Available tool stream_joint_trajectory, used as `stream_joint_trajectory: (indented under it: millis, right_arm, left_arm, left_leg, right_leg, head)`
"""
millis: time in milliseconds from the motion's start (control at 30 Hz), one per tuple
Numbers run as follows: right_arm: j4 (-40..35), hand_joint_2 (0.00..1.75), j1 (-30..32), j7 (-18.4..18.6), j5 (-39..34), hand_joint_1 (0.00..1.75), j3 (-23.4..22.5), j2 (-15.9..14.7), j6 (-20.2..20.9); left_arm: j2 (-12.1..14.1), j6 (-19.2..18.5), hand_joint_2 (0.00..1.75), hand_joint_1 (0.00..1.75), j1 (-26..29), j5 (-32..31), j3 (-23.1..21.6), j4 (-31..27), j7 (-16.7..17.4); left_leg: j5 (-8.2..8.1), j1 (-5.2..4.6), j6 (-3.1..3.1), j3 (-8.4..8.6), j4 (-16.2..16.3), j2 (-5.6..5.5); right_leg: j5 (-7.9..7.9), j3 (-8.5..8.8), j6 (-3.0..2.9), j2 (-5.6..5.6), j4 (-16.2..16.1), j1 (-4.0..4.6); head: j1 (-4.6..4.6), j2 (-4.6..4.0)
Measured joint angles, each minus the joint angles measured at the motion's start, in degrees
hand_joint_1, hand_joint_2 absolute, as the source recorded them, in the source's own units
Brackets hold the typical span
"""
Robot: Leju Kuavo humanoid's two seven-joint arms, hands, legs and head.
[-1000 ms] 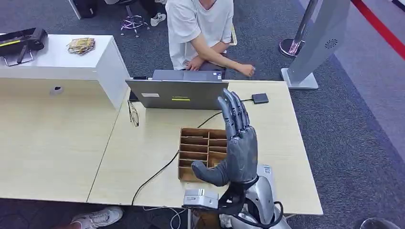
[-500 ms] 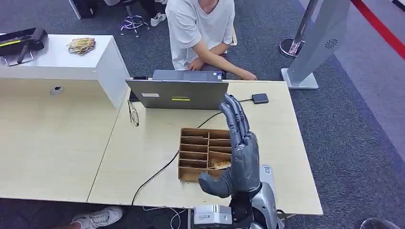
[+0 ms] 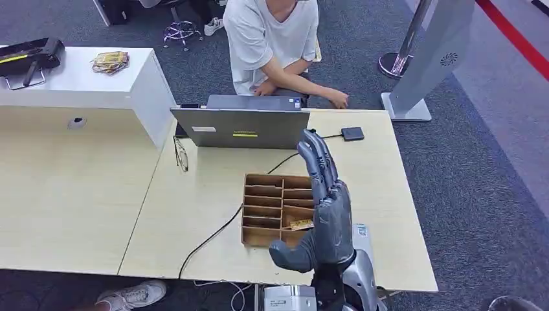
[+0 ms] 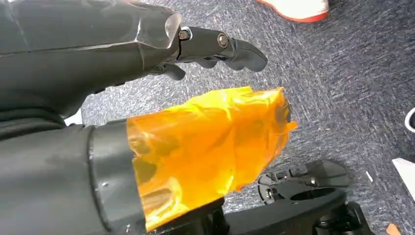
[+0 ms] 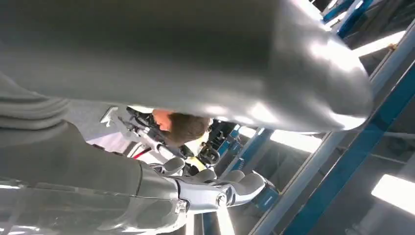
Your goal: Pass the card to the sensor for recognition and then transmit it.
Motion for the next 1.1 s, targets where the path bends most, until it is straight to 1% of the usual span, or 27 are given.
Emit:
stream_joint_trajectory:
  millis: [467,800,833,1100]
  right_arm:
    - [0.2,0.00,0.3,-0.1,-0.2,0.00,0.5,-0.5,0.5]
    - [1.7,0.00,1.2,-0.1,0.7,0.00,1.3,-1.0,0.7]
    - [1.9,1.75,1.3,-0.1,0.8,0.00,1.4,-1.1,0.8]
    - [4.0,1.75,2.2,0.0,1.4,0.00,1.8,-1.4,0.7]
  left_arm:
    - [0.0,0.0,0.00,0.00,0.0,0.2,0.1,0.0,0.0]
    - [0.0,0.0,0.00,0.00,0.1,0.4,0.5,0.0,-0.2]
    - [0.0,0.0,0.00,0.00,0.1,0.4,0.6,0.0,-0.2]
    - [0.0,0.0,0.00,0.00,0.1,0.4,0.6,0.0,-0.2]
  left_leg:
    - [0.00,0.00,0.00,0.00,0.0,0.00]
    - [-0.01,0.00,0.00,0.00,0.0,0.00]
    - [-0.01,0.00,0.00,0.00,0.0,0.00]
    - [-0.01,0.00,0.00,0.00,0.0,0.00]
  right_leg:
    - [0.00,0.00,0.00,0.00,0.0,0.00]
    - [0.00,0.00,0.00,0.00,0.0,0.00]
    - [0.00,0.00,0.00,0.00,0.0,0.00]
    - [0.00,0.00,0.00,0.00,0.0,0.00]
  head:
    - [0.00,0.00]
    - [0.00,0.00]
    - [0.00,0.00]
    - [0.00,0.00]
